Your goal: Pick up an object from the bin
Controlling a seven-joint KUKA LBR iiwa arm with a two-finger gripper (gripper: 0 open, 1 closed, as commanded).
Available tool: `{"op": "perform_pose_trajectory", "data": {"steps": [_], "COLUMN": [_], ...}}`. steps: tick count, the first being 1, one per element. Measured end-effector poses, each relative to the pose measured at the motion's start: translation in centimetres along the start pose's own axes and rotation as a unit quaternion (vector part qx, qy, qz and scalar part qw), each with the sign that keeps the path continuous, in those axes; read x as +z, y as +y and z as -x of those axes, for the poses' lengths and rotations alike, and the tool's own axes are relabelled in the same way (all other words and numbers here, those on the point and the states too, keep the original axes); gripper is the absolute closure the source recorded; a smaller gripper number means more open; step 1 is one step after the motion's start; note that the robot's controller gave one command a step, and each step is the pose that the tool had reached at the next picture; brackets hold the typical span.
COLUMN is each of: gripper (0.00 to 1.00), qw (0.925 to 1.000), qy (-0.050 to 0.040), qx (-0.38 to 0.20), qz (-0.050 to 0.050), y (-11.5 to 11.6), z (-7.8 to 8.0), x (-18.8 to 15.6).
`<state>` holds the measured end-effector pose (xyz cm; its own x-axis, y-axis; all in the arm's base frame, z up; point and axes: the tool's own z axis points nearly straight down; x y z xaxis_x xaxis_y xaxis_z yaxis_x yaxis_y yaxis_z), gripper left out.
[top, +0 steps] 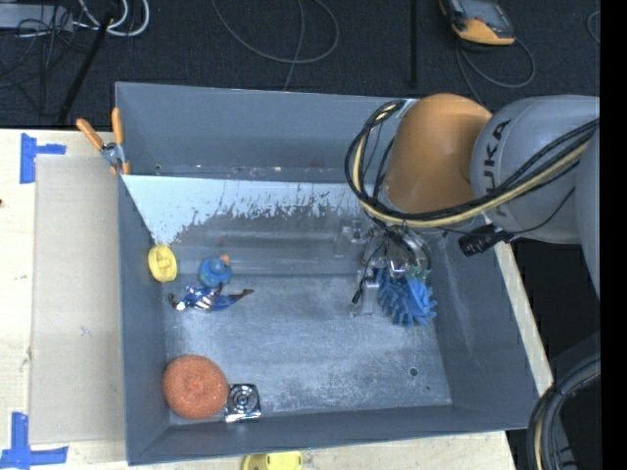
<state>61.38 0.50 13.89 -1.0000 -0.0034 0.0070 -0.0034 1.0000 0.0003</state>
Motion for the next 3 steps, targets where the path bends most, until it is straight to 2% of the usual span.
{"op": "perform_pose_trajectory", "data": {"steps": [1, 2, 3], "gripper": [0.00, 0.00, 0.00], "qw": [1.0000, 0.9995, 0.9992], "qy": [-0.0034, -0.0029, -0.0040], "qx": [0.000, -0.032, 0.041], "qz": [0.000, 0.000, 0.000], "y": [0.0, -5.8, -9.5], "z": [0.1, -2.2, -2.7], "x": [-0.5, -1.8, -0.1]}}
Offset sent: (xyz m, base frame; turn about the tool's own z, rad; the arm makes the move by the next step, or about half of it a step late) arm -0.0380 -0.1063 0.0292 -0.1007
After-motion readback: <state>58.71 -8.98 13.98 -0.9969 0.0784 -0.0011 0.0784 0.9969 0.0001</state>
